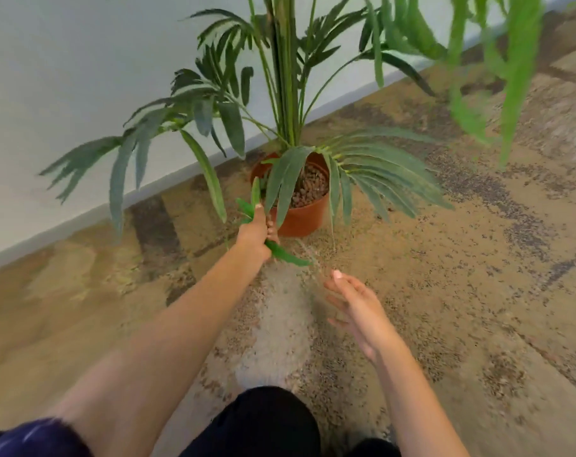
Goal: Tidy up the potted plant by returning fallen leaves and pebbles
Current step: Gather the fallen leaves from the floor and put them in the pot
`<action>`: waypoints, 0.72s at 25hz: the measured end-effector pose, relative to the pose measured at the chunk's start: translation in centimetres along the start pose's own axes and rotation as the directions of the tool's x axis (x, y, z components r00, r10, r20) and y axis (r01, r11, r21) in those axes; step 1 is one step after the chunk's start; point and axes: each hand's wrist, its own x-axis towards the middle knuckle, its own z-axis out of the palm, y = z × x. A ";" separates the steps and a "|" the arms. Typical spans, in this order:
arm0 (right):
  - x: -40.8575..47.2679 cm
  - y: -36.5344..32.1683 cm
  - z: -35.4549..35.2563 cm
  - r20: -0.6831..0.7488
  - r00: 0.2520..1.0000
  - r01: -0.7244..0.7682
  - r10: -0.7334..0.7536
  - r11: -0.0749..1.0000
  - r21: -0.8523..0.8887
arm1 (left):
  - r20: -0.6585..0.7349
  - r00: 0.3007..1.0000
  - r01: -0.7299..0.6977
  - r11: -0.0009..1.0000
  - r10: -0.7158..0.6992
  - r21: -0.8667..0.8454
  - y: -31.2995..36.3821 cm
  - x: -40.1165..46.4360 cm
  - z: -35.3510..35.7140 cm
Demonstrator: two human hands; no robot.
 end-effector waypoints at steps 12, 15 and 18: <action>3.4 8.7 -1.5 -0.170 0.974 -0.227 0.151 0.653 -0.722 | 0.039 0.998 -0.063 0.940 0.053 0.336 7.9 6.3 5.0; 5.0 10.1 -1.9 -0.164 0.960 -0.276 0.225 0.693 -0.665 | 0.083 0.997 -0.019 0.930 -0.013 0.366 7.8 7.7 5.2; 5.6 10.8 -2.3 -0.161 0.954 -0.295 0.255 0.685 -0.666 | 0.113 0.991 0.015 0.895 -0.073 0.447 7.5 11.9 5.0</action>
